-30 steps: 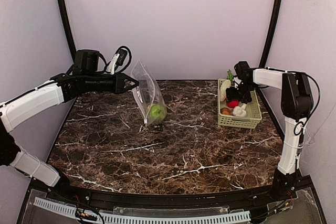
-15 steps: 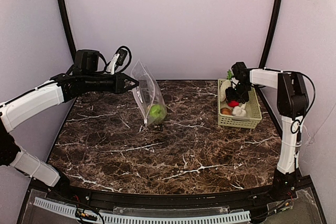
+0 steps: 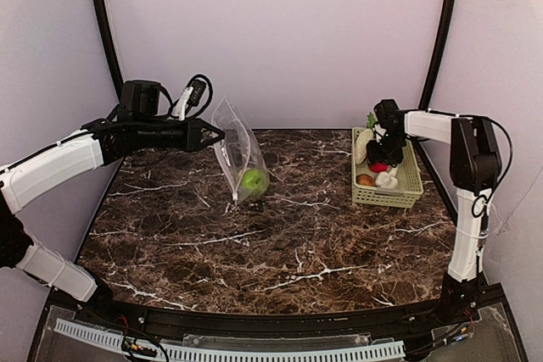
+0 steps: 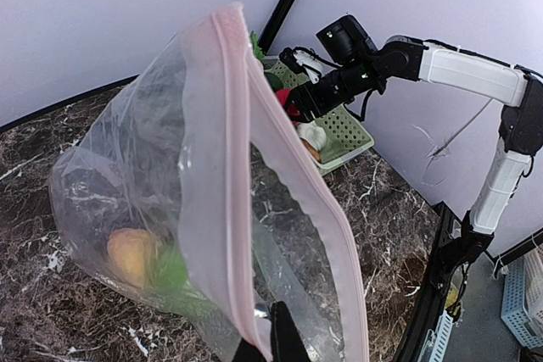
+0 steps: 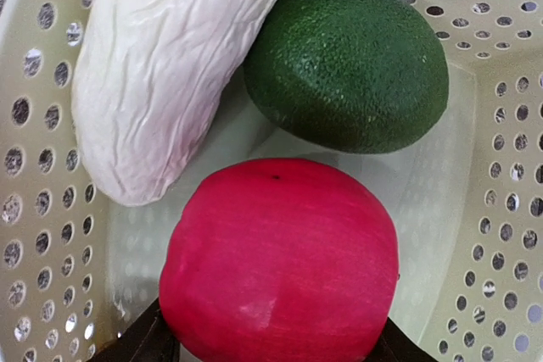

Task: Place the food in the zip-top bag and seal the zipper
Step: Pick up the fake vegetable from the bin, then place the fake vegetable in the zipper food storage bag.

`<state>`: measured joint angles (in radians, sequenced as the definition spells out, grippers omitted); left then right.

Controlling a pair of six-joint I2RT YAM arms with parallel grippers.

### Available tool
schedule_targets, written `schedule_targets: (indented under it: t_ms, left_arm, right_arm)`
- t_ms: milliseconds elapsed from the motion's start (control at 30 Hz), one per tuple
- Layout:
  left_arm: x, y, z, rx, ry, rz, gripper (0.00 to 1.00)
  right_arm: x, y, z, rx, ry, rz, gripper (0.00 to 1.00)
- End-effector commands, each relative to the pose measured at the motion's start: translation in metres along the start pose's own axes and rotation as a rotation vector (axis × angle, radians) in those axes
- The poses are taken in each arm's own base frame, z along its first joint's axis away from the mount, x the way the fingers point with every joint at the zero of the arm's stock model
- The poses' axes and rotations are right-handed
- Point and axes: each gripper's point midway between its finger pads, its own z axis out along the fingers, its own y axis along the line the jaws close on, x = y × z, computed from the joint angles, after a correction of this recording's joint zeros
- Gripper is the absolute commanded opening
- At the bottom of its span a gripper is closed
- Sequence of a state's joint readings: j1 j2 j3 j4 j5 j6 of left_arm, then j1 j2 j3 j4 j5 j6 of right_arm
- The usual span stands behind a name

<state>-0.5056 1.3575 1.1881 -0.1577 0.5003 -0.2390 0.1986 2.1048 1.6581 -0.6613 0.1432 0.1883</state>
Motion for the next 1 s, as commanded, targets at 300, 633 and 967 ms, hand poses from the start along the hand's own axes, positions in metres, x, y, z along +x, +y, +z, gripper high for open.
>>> schedule_targets:
  t_ms: [300, 633, 967]
  left_arm:
    - [0.005, 0.0, 0.001, 0.018, 0.01, -0.015, 0.01]
    - [0.006, 0.001, 0.001, 0.015, 0.011, -0.017, 0.01]
    - [0.005, 0.001, 0.0, 0.015, 0.008, -0.012, 0.01]
  right_arm:
    - [-0.007, 0.098, -0.223, -0.401, -0.367, -0.132, 0.58]
    - [0.053, 0.248, -0.358, -0.899, -0.44, -0.499, 0.58]
    - [0.116, 0.343, -0.404, -1.218, -0.384, -0.794, 0.57]
